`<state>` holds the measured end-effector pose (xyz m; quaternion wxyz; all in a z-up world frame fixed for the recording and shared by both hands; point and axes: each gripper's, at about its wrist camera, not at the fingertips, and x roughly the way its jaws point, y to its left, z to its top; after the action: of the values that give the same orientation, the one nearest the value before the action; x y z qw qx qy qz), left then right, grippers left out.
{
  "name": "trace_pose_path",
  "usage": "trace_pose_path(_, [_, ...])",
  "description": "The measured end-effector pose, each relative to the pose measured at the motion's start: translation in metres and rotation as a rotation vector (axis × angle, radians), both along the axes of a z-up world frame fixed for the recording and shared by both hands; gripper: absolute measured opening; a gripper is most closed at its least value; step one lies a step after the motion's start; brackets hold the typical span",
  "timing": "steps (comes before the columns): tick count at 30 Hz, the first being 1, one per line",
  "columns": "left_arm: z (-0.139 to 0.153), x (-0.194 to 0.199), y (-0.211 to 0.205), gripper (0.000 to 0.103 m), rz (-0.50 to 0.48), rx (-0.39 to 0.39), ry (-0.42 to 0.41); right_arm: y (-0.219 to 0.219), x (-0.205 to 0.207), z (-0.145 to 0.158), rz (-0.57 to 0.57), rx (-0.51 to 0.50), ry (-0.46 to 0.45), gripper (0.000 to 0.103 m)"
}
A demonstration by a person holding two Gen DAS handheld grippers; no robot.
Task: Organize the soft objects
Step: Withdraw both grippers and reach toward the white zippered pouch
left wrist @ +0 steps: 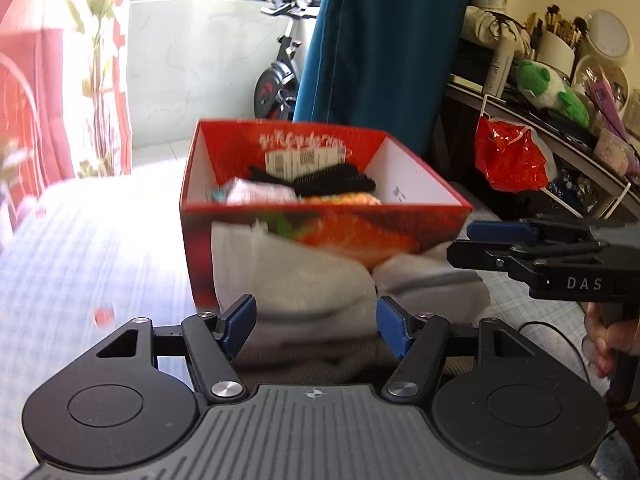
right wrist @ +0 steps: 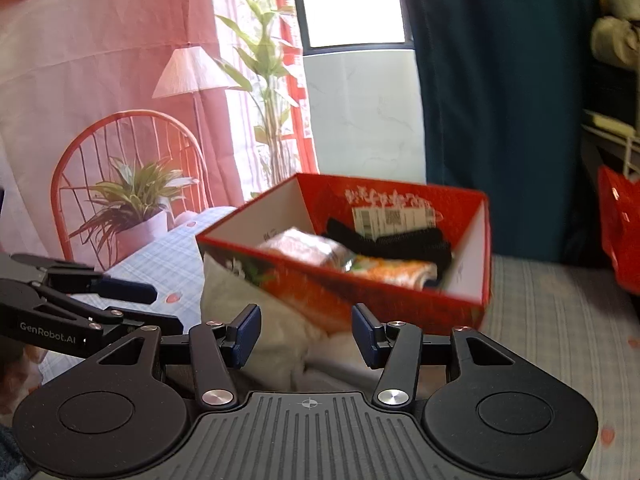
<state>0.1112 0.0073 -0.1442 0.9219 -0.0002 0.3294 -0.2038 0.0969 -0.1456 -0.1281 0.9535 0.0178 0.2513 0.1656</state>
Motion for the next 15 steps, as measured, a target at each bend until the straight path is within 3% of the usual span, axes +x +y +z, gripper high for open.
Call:
trace_pose_path(7, [-0.013,0.002,0.011,0.07,0.037,0.0,0.015,-0.006,-0.019,-0.029,-0.061,-0.031,0.019,0.047])
trace_pose_path(11, [-0.016,0.012,0.015,0.075,0.066,0.001,0.008,-0.014,-0.021,-0.039,-0.108,-0.041,0.013,0.057])
trace_pose_path(15, [-0.022,0.027,0.014,0.075,0.083,-0.008,0.016,-0.022,-0.016,-0.046,-0.141,-0.051,0.012,0.058])
